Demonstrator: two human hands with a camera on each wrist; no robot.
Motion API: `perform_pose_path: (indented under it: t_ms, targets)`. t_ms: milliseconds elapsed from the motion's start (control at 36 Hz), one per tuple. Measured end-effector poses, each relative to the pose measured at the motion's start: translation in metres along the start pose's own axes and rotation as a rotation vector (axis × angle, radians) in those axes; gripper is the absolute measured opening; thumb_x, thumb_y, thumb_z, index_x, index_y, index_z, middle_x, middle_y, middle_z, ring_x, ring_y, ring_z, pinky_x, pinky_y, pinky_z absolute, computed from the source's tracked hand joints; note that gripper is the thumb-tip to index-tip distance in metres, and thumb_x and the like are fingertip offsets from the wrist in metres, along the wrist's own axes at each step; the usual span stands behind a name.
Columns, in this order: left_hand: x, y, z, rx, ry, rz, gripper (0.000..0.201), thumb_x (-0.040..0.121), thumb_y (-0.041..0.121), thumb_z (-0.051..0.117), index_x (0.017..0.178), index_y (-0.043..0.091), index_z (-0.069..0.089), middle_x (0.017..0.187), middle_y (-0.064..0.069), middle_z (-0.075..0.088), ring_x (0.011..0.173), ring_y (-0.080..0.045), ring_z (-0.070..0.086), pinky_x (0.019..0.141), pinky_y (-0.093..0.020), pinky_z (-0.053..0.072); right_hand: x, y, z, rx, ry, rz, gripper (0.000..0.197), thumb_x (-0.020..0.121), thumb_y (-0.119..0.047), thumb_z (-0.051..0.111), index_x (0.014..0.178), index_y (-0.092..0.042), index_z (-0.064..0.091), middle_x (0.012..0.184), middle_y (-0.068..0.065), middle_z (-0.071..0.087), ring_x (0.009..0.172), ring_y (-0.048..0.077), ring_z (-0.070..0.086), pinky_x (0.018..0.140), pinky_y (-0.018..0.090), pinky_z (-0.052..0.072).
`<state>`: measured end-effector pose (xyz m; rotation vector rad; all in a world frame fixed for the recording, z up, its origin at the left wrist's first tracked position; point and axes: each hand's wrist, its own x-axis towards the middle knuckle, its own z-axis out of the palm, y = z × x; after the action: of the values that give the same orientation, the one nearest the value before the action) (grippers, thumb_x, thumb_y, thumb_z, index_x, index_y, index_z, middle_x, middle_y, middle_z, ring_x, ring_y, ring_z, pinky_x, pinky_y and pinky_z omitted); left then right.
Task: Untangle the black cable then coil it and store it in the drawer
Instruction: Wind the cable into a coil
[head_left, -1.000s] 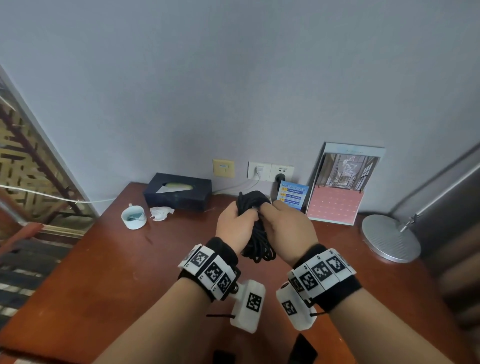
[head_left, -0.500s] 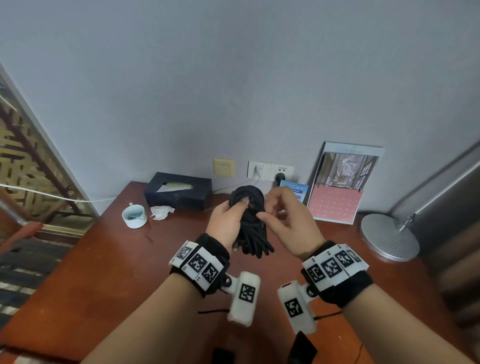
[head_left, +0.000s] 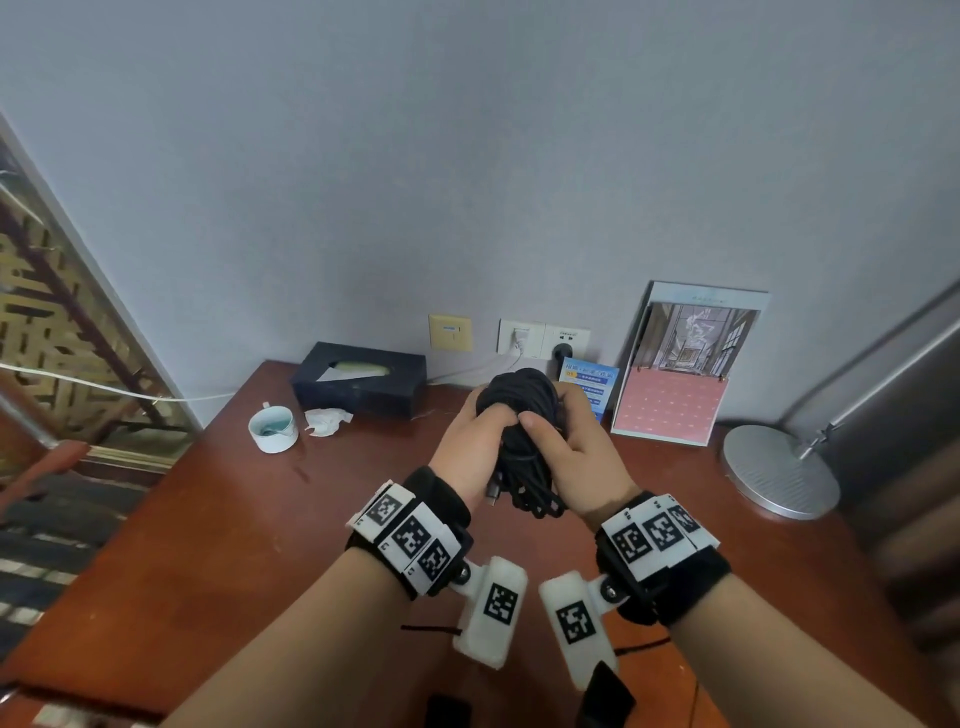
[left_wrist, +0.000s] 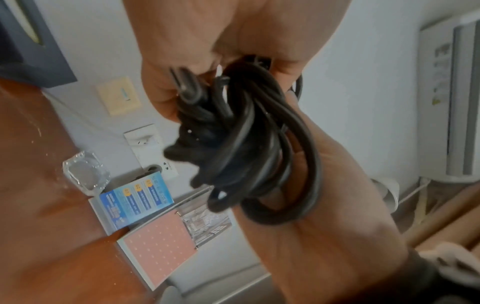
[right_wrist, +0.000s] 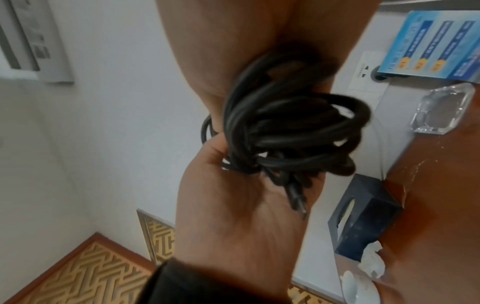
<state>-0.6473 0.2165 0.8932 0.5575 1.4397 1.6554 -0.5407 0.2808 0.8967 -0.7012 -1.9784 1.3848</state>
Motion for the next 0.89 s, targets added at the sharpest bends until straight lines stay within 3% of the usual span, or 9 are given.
perform_pose_path:
  t_ms: [56, 111, 222, 306, 472, 611, 694, 778, 889]
  targets:
    - [-0.001, -0.002, -0.001, 0.051, -0.021, 0.031, 0.041, 0.071, 0.02, 0.055, 0.11, 0.031, 0.062, 0.106, -0.008, 0.07, 0.099, -0.025, 0.068, 0.088, -0.049, 0.055, 0.001, -0.001, -0.002, 0.084, -0.003, 0.058, 0.02, 0.092, -0.024, 0.057, 0.11, -0.018, 0.049, 0.104, 0.011, 0.065, 0.096, 0.024, 0.066, 0.088, 0.049, 0.053]
    - [-0.003, -0.001, -0.001, 0.083, -0.037, 0.07, 0.043, 0.067, 0.02, 0.053, 0.107, 0.035, 0.059, 0.105, -0.005, 0.068, 0.097, -0.022, 0.066, 0.079, -0.041, 0.055, 0.001, -0.004, -0.003, 0.132, -0.008, 0.106, 0.018, 0.091, -0.022, 0.059, 0.105, -0.017, 0.049, 0.102, 0.018, 0.065, 0.094, 0.033, 0.066, 0.085, 0.055, 0.053]
    - [-0.006, 0.001, -0.004, 0.211, -0.086, 0.171, 0.041, 0.071, 0.013, 0.051, 0.104, 0.039, 0.054, 0.106, 0.001, 0.065, 0.099, -0.012, 0.062, 0.084, -0.027, 0.048, 0.001, -0.007, -0.001, 0.21, 0.003, 0.177, 0.019, 0.09, -0.009, 0.058, 0.105, -0.01, 0.046, 0.104, 0.026, 0.061, 0.097, 0.042, 0.062, 0.087, 0.059, 0.051]
    - [-0.007, 0.001, -0.006, 0.31, -0.128, 0.212, 0.044, 0.078, 0.004, 0.048, 0.102, 0.04, 0.053, 0.102, 0.004, 0.064, 0.092, -0.005, 0.058, 0.082, -0.023, 0.046, 0.0, -0.007, 0.002, 0.192, 0.024, 0.189, 0.025, 0.084, -0.007, 0.059, 0.105, -0.014, 0.048, 0.107, 0.022, 0.061, 0.101, 0.037, 0.062, 0.09, 0.056, 0.05]
    - [-0.007, 0.003, -0.016, 0.389, -0.205, 0.19, 0.043, 0.06, 0.018, 0.056, 0.103, 0.016, 0.051, 0.092, -0.007, 0.059, 0.083, -0.016, 0.054, 0.079, -0.037, 0.045, -0.001, -0.01, 0.002, 0.224, -0.045, 0.26, 0.026, 0.091, 0.001, 0.052, 0.108, -0.018, 0.057, 0.105, 0.01, 0.066, 0.102, 0.026, 0.064, 0.094, 0.044, 0.05]
    - [-0.009, 0.002, -0.02, 0.303, -0.284, 0.133, 0.053, 0.057, 0.017, 0.061, 0.109, 0.018, 0.05, 0.096, -0.008, 0.056, 0.088, -0.018, 0.056, 0.079, -0.037, 0.047, -0.002, -0.009, -0.001, 0.509, -0.178, 0.356, 0.03, 0.09, 0.012, 0.045, 0.1, -0.011, 0.061, 0.092, 0.012, 0.068, 0.085, 0.025, 0.067, 0.081, 0.037, 0.056]
    - [-0.009, 0.002, -0.021, 0.27, -0.288, 0.103, 0.057, 0.056, 0.016, 0.061, 0.112, 0.019, 0.052, 0.096, -0.011, 0.058, 0.086, -0.02, 0.059, 0.077, -0.038, 0.05, -0.006, -0.007, 0.001, 0.62, -0.203, 0.373, 0.032, 0.089, 0.014, 0.043, 0.104, -0.008, 0.06, 0.095, 0.016, 0.067, 0.088, 0.027, 0.067, 0.084, 0.039, 0.055]
    - [-0.007, 0.003, -0.023, 0.308, -0.318, 0.11, 0.042, 0.06, 0.012, 0.061, 0.1, 0.021, 0.054, 0.09, -0.004, 0.06, 0.082, -0.014, 0.059, 0.073, -0.031, 0.049, -0.009, -0.004, 0.002, 0.687, -0.199, 0.385, 0.034, 0.089, 0.015, 0.041, 0.112, -0.004, 0.056, 0.102, 0.021, 0.065, 0.094, 0.031, 0.065, 0.085, 0.04, 0.055]
    - [-0.007, 0.0, -0.023, 0.388, -0.314, 0.135, 0.049, 0.064, 0.022, 0.068, 0.11, 0.028, 0.052, 0.099, -0.002, 0.064, 0.093, -0.016, 0.064, 0.084, -0.033, 0.054, -0.005, -0.003, 0.005, 0.657, -0.138, 0.395, 0.028, 0.092, 0.009, 0.044, 0.116, -0.003, 0.053, 0.106, 0.021, 0.064, 0.097, 0.031, 0.064, 0.084, 0.039, 0.056]
